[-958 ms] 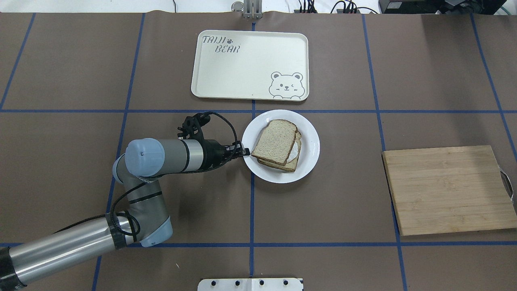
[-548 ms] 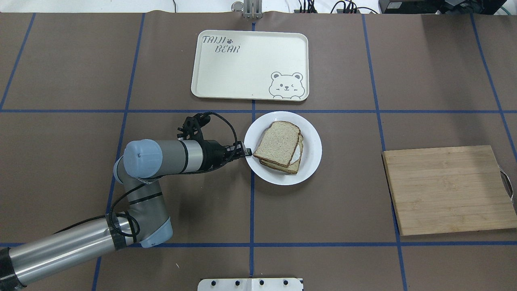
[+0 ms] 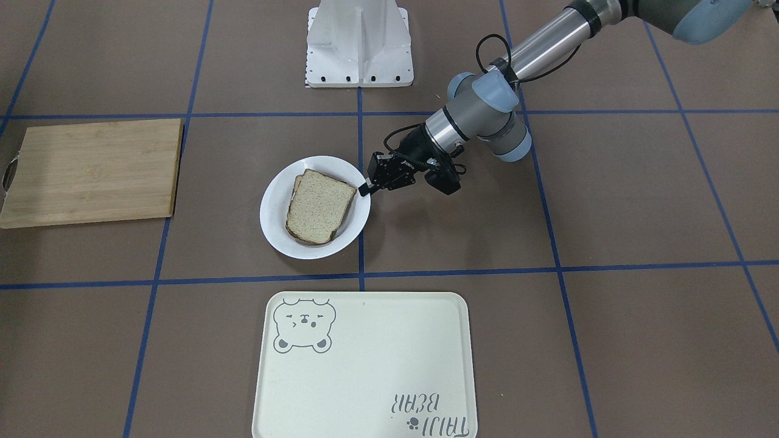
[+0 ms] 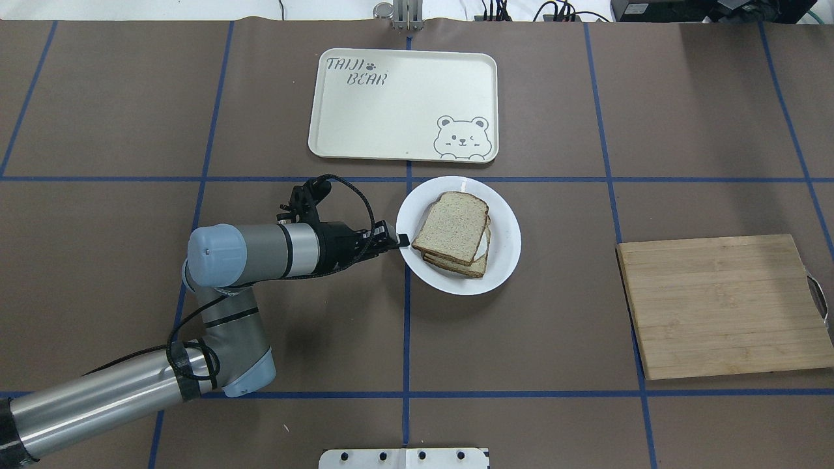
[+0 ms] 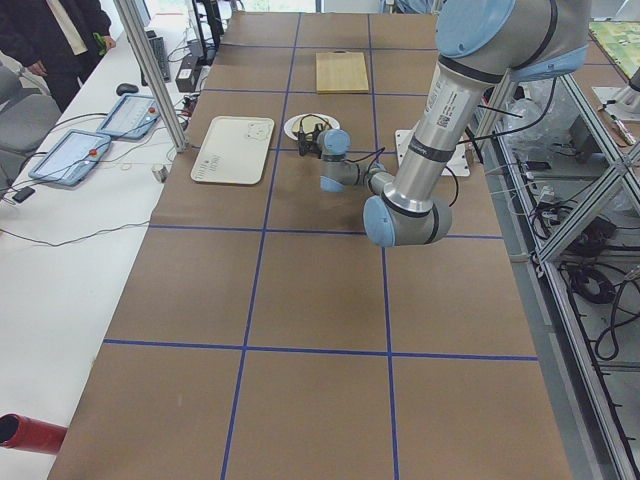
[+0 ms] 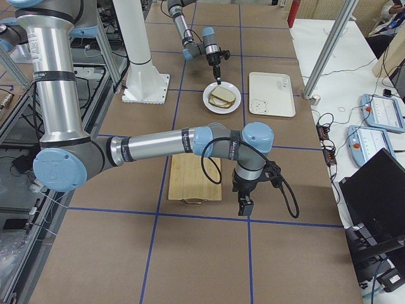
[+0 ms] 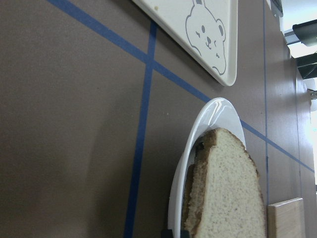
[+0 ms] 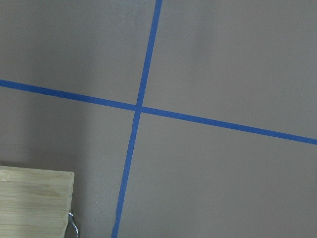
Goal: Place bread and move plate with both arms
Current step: 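Slide the plate with the left gripper onto the bear tray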
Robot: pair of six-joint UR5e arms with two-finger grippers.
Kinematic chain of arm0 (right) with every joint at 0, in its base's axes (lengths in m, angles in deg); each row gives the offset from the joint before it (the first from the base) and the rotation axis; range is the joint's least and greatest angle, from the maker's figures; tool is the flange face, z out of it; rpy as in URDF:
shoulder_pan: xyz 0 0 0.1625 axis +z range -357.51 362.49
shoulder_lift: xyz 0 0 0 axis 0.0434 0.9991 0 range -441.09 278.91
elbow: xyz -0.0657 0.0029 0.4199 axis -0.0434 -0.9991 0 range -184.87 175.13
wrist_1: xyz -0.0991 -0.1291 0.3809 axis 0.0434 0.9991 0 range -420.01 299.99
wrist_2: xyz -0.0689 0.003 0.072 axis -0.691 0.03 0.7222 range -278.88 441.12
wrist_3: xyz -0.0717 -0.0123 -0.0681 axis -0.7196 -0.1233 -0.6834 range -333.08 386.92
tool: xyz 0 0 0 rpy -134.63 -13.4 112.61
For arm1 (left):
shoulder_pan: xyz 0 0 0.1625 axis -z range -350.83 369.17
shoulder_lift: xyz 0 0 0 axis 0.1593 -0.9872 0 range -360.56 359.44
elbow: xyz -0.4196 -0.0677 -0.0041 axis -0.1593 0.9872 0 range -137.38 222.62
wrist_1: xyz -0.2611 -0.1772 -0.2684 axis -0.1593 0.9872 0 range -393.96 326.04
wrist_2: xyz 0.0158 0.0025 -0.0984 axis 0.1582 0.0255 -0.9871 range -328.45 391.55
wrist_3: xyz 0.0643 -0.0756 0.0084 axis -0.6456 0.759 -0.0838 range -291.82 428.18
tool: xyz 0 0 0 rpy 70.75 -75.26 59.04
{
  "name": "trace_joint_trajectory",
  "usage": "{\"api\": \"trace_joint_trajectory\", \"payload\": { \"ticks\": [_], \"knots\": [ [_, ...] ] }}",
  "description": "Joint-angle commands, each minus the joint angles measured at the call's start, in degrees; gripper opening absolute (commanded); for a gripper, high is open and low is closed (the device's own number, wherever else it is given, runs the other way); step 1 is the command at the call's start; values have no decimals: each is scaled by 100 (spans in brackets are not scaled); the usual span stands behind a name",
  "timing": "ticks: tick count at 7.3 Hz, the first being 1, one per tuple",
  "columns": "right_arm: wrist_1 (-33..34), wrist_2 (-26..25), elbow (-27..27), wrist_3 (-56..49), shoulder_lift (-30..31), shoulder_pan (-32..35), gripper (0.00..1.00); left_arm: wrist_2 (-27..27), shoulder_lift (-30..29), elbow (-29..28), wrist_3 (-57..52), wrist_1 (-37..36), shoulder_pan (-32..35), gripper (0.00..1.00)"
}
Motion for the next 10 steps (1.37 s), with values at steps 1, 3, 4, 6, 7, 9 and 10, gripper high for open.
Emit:
{"api": "trace_joint_trajectory", "payload": {
  "ticks": [1, 3, 4, 6, 7, 9, 10],
  "knots": [
    [0, 41, -15, 0, 27, 0, 100, 178, 4, 218, 423, 64, 97, 0],
    [0, 41, -15, 0, 62, 0, 100, 799, 13, 272, 548, 29, 202, 0],
    [0, 41, -15, 0, 71, 0, 100, 1134, 13, 263, 749, 21, 298, 0],
    [0, 32, -24, 0, 71, 0, 100, 1523, -48, 80, 1180, -154, 605, 0],
    [0, 32, -24, 0, 71, 0, 100, 1794, -205, -174, 1355, -399, 711, 0],
    [0, 32, -24, 0, 71, -9, 100, 2276, -1134, -1313, 1673, -777, 835, 0],
    [0, 32, -24, 0, 71, -9, 100, 2323, -1365, -1824, 1665, -814, 861, 0]
  ]
}}
